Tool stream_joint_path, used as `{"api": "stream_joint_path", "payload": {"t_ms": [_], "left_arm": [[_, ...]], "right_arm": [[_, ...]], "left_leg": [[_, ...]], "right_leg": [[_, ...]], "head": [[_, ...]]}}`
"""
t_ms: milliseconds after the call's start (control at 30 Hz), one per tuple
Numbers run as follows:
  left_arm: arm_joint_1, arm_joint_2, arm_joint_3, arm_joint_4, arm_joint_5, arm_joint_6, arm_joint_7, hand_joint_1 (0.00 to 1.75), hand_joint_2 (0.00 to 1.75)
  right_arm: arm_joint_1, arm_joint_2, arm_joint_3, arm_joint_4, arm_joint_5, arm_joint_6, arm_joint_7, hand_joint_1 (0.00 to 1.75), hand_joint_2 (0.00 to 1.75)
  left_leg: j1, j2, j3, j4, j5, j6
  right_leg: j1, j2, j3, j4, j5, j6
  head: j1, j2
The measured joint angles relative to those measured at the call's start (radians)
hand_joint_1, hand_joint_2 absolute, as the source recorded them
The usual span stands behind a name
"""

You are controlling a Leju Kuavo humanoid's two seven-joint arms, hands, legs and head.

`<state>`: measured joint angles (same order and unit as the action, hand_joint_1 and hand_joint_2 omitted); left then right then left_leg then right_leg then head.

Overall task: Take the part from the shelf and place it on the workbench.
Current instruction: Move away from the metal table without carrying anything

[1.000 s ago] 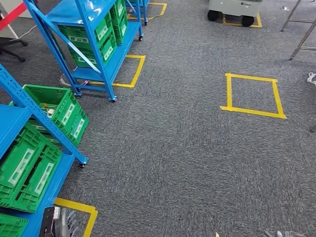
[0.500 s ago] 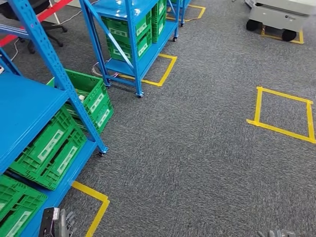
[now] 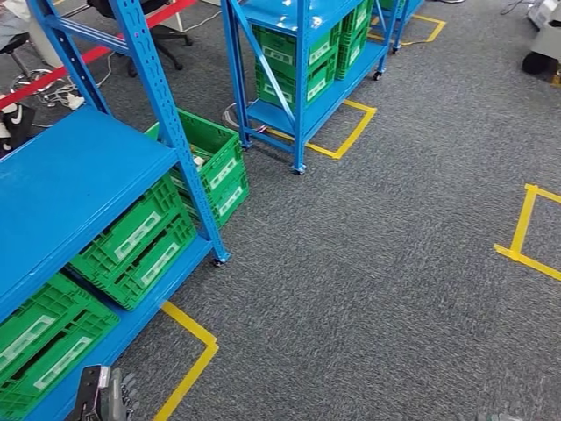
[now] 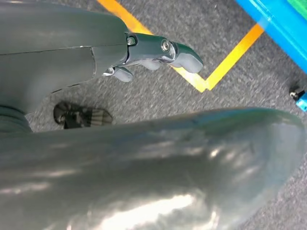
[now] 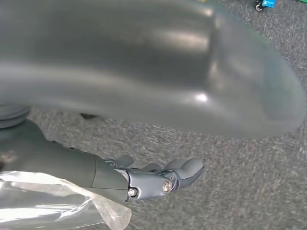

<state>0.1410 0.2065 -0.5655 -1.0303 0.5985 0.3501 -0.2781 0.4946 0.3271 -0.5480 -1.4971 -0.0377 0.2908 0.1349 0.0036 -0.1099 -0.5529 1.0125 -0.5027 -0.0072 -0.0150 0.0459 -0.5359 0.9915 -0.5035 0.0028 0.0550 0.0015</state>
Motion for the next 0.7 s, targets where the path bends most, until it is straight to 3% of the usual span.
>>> {"api": "stream_joint_path", "payload": {"t_ms": [67, 133, 167, 200, 267, 333, 400, 433, 467, 533, 600, 633, 667, 700], "left_arm": [[-0.003, 0.001, -0.001, -0.001, 0.0, 0.001, 0.0, 0.0, 0.0], [-0.005, 0.001, -0.001, -0.002, -0.002, 0.003, 0.0, 0.0, 0.0], [-0.004, 0.001, -0.001, -0.003, -0.004, 0.004, 0.0, 0.0, 0.0], [-0.002, 0.002, -0.001, -0.003, -0.006, 0.006, 0.0, 0.0, 0.0], [-0.001, 0.003, -0.002, -0.004, -0.009, 0.007, 0.0, 0.0, 0.0], [-0.003, 0.005, -0.002, -0.006, -0.011, 0.008, 0.001, 0.0, 0.0], [-0.004, 0.006, -0.002, -0.007, -0.014, 0.011, 0.001, 0.0, 0.0], [-0.003, 0.006, -0.002, -0.008, -0.015, 0.012, 0.001, 0.0, 0.0], [0.0, 0.007, -0.002, -0.008, -0.015, 0.013, 0.001, 0.0, 0.0], [0.0, 0.007, -0.002, -0.009, -0.015, 0.014, 0.002, 0.0, 0.0], [-0.003, 0.007, -0.001, -0.01, -0.016, 0.014, 0.002, 0.0, 0.0], [-0.003, 0.007, -0.001, -0.01, -0.016, 0.014, 0.002, 0.0, 0.0], [-0.003, 0.007, -0.002, -0.01, -0.016, 0.014, 0.002, 0.0, 0.0], [-0.002, 0.006, -0.002, -0.01, -0.016, 0.014, 0.002, 0.0, 0.0]], "right_arm": [[0.0, -0.001, 0.0, 0.002, 0.0, 0.0, -0.001, 0.0, 0.0], [0.0, -0.001, 0.0, 0.005, -0.001, 0.001, 0.0, 0.0, 0.0], [0.0, -0.001, 0.0, 0.006, -0.001, 0.001, 0.001, 0.0, 0.0], [-0.001, -0.001, 0.0, 0.006, -0.001, 0.001, 0.002, 0.0, 0.0], [-0.001, -0.001, 0.0, 0.006, -0.001, 0.001, 0.004, 0.0, 0.0], [-0.001, -0.001, 0.001, 0.006, -0.002, 0.0, 0.004, 0.0, 0.0], [-0.003, -0.001, 0.002, 0.006, -0.003, 0.0, 0.005, 0.0, 0.0], [-0.005, -0.001, 0.003, 0.006, -0.004, -0.001, 0.005, 0.0, 0.0], [-0.007, -0.001, 0.004, 0.006, -0.004, -0.001, 0.005, 0.0, 0.0], [-0.008, -0.003, 0.006, 0.005, -0.004, -0.001, 0.005, 0.0, 0.0], [-0.005, -0.004, 0.007, 0.007, -0.004, -0.001, 0.005, 0.0, 0.0], [-0.004, -0.004, 0.007, 0.008, -0.004, -0.001, 0.005, 0.0, 0.0], [-0.003, -0.005, 0.007, 0.009, -0.004, -0.002, 0.006, 0.0, 0.0], [-0.003, -0.005, 0.007, 0.01, -0.004, -0.002, 0.006, 0.0, 0.0]], "left_leg": [[-0.001, 0.06, -0.041, 0.09, -0.055, -0.009], [0.002, 0.094, -0.102, 0.217, -0.111, -0.018], [0.004, 0.098, -0.119, 0.252, -0.117, -0.021], [0.006, 0.102, -0.118, 0.252, -0.104, -0.023], [0.006, 0.122, -0.063, 0.145, -0.034, -0.022], [-0.001, 0.162, 0.0, 0.022, 0.012, -0.014], [-0.007, 0.174, 0.017, -0.018, 0.014, -0.004], [-0.007, 0.163, 0.015, -0.02, 0.016, 0.002], [-0.006, 0.153, 0.015, -0.023, 0.019, 0.008], [-0.001, 0.133, 0.017, -0.029, 0.024, 0.02], [0.002, 0.111, 0.016, -0.031, 0.026, 0.027], [0.002, 0.1, 0.015, -0.03, 0.026, 0.028], [0.001, 0.088, 0.015, -0.03, 0.026, 0.028], [0.001, 0.075, 0.016, -0.029, 0.026, 0.028]], "right_leg": [[-0.001, -0.03, 0.005, -0.006, 0.0, -0.01], [0.001, -0.061, 0.007, -0.007, -0.004, -0.014], [0.002, -0.075, 0.008, -0.006, -0.006, -0.014], [0.002, -0.089, 0.011, -0.006, -0.009, -0.014], [0.002, -0.114, 0.02, -0.006, -0.015, -0.009], [0.006, -0.136, 0.028, -0.005, -0.022, -0.001], [0.011, -0.156, 0.033, -0.004, -0.028, 0.008], [0.011, -0.166, 0.037, -0.004, -0.03, 0.013], [0.01, -0.164, 0.038, -0.003, -0.034, 0.018], [0.005, -0.117, 0.022, 0.036, -0.064, 0.028], [0.002, -0.061, -0.038, 0.16, -0.127, 0.033], [0.002, -0.052, -0.075, 0.231, -0.154, 0.034], [0.002, -0.049, -0.103, 0.281, -0.165, 0.035], [0.002, -0.047, -0.113, 0.292, -0.155, 0.034]], "head": [[-0.004, 0.0], [-0.006, 0.0], [-0.006, 0.0], [-0.006, 0.0], [-0.006, 0.0], [-0.006, 0.0], [-0.006, 0.0], [-0.006, 0.0], [-0.006, 0.0], [-0.003, 0.0], [0.001, 0.0], [0.002, 0.0], [0.002, 0.0], [0.002, 0.0]]}}
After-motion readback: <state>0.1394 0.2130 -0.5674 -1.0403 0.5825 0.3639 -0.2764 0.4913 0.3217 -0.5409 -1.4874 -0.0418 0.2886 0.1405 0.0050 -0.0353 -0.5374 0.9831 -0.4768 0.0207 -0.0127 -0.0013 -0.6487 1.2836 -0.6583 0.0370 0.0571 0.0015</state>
